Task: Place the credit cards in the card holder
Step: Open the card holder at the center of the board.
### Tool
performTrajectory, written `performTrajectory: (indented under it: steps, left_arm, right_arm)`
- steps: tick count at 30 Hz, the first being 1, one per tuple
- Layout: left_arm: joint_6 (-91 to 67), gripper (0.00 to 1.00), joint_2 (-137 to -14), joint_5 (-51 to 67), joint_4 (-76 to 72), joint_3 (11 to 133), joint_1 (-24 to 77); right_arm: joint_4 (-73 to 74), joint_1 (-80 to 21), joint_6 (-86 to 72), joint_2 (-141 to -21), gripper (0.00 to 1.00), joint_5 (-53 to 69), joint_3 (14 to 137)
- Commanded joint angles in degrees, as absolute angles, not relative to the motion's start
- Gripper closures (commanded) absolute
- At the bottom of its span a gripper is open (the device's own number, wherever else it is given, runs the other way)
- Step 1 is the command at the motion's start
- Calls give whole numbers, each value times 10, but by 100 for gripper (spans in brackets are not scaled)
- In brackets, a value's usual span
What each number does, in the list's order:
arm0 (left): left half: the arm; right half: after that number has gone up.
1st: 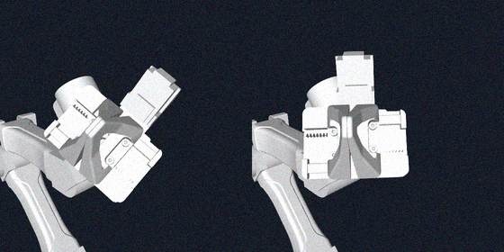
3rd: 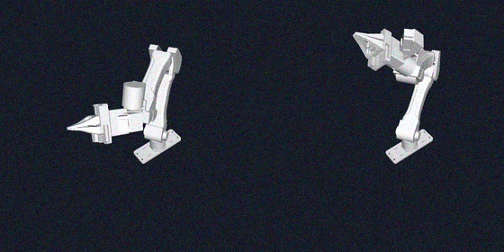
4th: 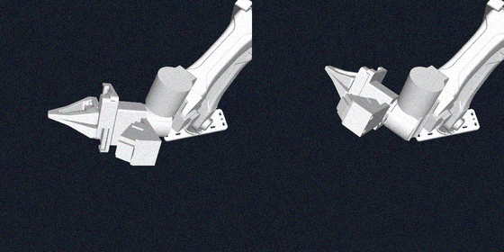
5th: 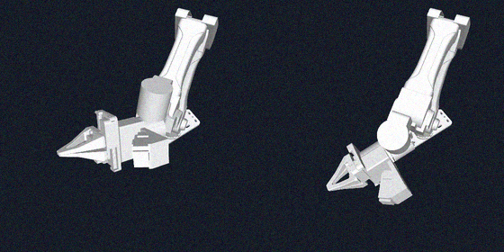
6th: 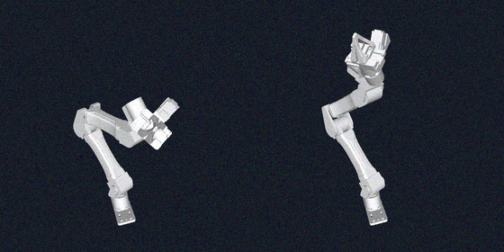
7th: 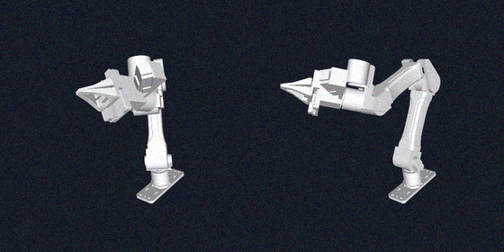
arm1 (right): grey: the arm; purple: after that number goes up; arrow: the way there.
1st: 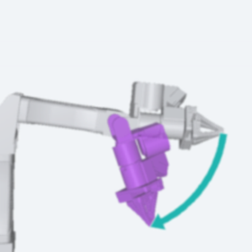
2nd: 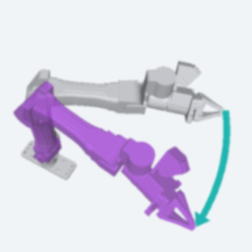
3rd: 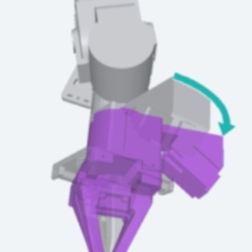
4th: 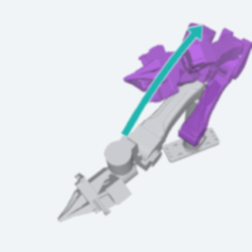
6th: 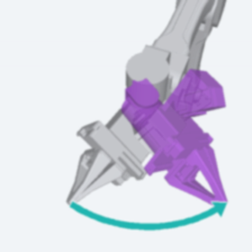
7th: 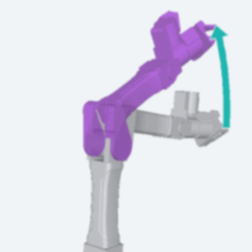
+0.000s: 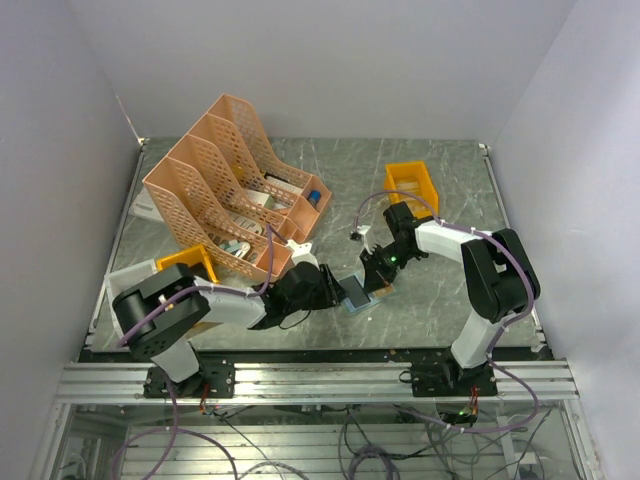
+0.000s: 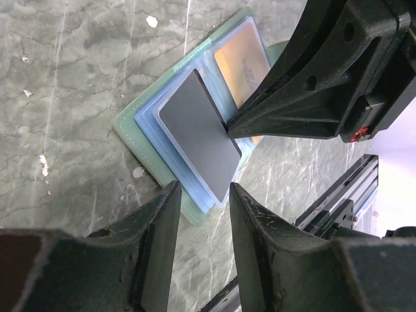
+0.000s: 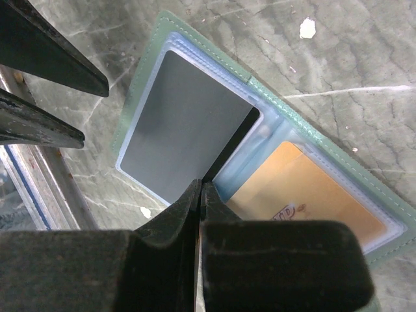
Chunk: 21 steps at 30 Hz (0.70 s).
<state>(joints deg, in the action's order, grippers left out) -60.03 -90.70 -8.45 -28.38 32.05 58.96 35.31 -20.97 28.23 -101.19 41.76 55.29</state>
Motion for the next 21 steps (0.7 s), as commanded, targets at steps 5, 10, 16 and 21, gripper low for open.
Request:
performTrajectory:
  steps: [5,10,16,21]
  left_arm:
    - [-605,53,-936,-73,-323,351,591]
    - [-604,52,-950,-75,-308,368,591]
    - [-606,52,-954,-86,-261,385,591]
    - [-603,52,-944,-94,-240,390,592]
  right_arm:
    - [347,-214,280,-1034,100,382,559]
    - [348,-215,281,-1034,100,381,559]
    - [349,-216,281,-1034,100,381,559]
    - [350,-217,281,-1036,100,380,559]
